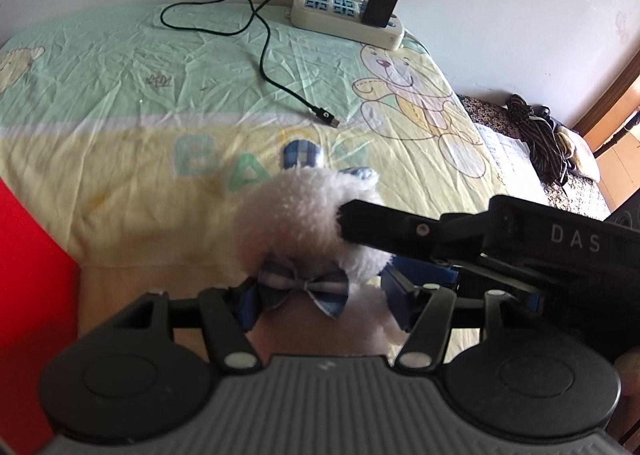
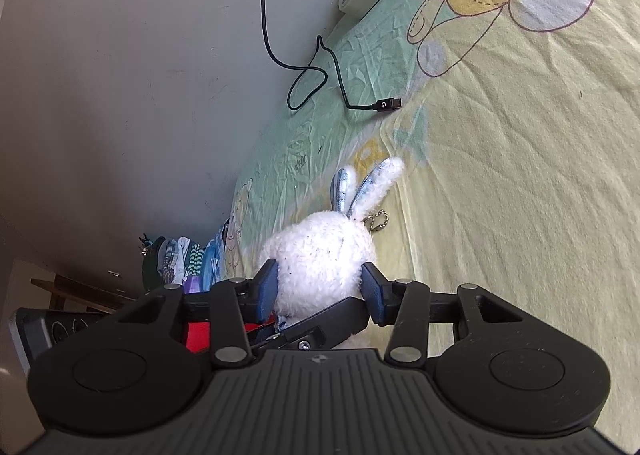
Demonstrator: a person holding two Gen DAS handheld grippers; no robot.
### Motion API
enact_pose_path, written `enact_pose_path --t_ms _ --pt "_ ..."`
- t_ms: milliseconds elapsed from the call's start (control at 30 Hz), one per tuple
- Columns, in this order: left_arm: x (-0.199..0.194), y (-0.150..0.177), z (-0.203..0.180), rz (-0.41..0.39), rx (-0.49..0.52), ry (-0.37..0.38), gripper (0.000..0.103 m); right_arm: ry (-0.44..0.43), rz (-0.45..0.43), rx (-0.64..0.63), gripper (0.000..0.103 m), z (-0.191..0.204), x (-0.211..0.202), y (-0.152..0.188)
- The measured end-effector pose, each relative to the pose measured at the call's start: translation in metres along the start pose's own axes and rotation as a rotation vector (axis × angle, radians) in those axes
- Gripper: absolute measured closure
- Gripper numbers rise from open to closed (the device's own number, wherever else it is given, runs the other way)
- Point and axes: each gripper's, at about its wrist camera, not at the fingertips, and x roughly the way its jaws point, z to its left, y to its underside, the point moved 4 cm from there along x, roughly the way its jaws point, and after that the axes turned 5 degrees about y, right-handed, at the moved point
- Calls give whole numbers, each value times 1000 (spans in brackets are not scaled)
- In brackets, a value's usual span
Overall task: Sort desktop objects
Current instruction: 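Grasp the second white bunny with the right tool and lift it, then carry the second bunny with the right tool over the red box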
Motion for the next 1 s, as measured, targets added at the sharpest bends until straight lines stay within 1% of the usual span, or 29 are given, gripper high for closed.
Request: enact_pose_path --t_ms 133,233,300,533,667,833,1000 --pt "-11 19 -16 21 77 -12 41 30 8 -33 57 9 -16 17" --pt "-18 31 -17 40 60 19 41 54 7 -58 57 13 -25 30" --pt "-25 37 -18 41 68 20 42 53 6 -53 58 16 -31 40" --pt "-54 66 -29 50 150 24 42 58 5 -48 58 27 -46 72" --pt "-72 85 -27 60 184 45 42 72 1 -56 58 36 -52 93" --pt "-95 104 -22 66 241 76 42 97 -36 -52 58 53 -63 125" --pt "-118 122 -11 76 302 126 42 131 -92 -33 58 71 -68 159"
